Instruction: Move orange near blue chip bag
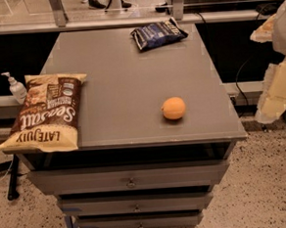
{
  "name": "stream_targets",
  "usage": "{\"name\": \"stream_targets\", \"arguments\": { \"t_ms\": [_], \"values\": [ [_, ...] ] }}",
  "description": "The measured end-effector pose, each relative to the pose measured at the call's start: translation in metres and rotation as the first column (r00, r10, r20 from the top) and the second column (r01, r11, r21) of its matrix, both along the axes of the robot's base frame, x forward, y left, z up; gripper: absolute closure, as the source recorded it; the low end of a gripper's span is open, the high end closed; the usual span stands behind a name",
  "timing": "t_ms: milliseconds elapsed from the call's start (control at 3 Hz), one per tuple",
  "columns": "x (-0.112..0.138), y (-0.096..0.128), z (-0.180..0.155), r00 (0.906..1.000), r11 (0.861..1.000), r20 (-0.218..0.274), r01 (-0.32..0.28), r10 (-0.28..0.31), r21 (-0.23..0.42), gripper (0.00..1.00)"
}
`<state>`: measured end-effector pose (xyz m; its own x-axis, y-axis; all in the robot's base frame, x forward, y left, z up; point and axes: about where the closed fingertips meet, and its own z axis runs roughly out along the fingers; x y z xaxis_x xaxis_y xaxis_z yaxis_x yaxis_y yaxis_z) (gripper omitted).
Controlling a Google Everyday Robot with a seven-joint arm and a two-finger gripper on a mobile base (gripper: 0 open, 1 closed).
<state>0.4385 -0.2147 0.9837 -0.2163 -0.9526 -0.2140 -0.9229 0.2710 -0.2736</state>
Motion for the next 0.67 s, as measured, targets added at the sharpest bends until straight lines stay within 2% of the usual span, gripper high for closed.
{"name": "stream_targets", "arguments": {
  "t_ms": [333, 667],
  "values": [
    [0.000, 0.000, 0.000, 1.0000, 1.000, 0.000, 0.000, 0.000, 0.000, 0.00],
    [0.009, 0.008, -0.013, 0.9994, 0.999, 0.031, -0.016, 0.015, 0.048, 0.00]
  ]
}}
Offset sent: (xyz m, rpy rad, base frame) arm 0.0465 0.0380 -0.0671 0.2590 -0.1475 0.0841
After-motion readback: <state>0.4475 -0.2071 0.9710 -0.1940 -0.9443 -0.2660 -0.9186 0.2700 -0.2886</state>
